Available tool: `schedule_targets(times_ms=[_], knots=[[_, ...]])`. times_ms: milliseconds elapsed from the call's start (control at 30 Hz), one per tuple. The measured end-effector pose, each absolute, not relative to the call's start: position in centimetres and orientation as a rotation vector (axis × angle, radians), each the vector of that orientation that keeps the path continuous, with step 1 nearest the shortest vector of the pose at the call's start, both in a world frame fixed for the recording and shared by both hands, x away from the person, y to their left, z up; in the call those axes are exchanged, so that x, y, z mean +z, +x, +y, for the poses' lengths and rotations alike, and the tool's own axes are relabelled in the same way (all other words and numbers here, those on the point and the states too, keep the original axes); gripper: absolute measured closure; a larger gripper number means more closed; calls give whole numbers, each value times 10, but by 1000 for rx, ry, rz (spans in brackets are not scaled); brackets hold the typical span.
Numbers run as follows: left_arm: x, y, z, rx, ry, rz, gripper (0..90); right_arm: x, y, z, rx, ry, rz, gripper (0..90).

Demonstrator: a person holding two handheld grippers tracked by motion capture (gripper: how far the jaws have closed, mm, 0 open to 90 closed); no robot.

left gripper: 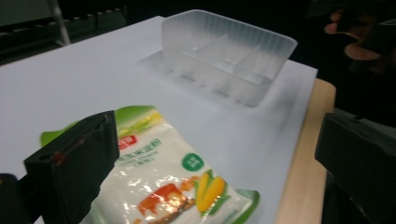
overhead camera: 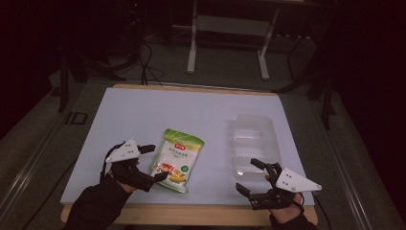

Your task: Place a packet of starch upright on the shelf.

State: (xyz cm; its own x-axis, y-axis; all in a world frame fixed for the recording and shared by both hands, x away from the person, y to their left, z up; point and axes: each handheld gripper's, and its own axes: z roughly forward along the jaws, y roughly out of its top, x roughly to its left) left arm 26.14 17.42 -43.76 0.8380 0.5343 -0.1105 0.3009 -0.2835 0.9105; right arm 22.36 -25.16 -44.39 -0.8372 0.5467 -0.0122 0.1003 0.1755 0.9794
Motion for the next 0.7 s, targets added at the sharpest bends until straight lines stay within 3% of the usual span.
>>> schedule_targets(times_ms=[700], knots=[[-434, 310, 158, 302, 1991, 732, 10, -445, 225, -250, 1689, 623, 2087, 106]])
